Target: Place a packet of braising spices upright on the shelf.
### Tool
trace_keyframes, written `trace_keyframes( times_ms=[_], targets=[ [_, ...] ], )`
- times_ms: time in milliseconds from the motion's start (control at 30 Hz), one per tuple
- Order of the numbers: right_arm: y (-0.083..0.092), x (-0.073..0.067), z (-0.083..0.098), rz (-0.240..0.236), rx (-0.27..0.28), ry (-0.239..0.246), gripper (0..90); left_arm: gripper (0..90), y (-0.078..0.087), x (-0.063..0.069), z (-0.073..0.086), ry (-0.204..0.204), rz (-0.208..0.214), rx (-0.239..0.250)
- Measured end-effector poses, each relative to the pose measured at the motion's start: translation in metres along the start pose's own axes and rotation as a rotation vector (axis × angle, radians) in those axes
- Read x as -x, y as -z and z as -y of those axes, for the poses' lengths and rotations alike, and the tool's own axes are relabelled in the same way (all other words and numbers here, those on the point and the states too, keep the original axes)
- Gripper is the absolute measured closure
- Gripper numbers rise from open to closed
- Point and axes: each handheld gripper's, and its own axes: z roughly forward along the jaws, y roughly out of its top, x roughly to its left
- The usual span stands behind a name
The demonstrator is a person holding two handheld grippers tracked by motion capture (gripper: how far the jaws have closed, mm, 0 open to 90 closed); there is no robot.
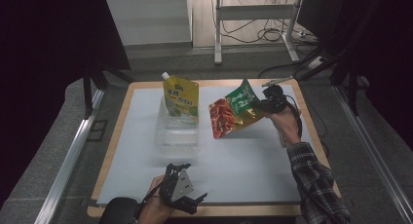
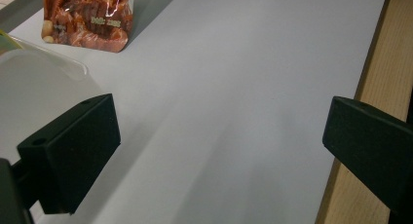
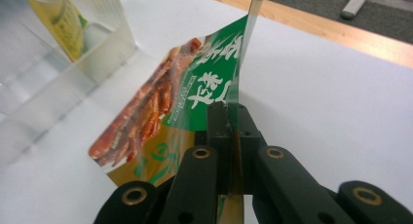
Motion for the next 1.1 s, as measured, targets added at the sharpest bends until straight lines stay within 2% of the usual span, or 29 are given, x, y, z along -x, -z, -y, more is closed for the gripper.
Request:
trace_keyframes(
  times_ms=[467, 667, 1100],
  targets=[
    [0.014, -0.027, -0.031, -0.038, 0.038, 0.068, 89.0, 0.0, 0.001, 0.000, 0.000, -0.001, -0.004, 0.005],
    [0.021, -0.039, -0.041, -0.055, 0.052, 0.113, 89.0, 0.2, 0.001, 0.000, -0.001, -0.009, -0.006, 0.001],
    [0.038, -0.061, -0.054, -0.097, 0.078, 0.168, 89.2, 0.3, 0.002, 0.001, -0.001, -0.014, -0.014, 0.006]
  ],
)
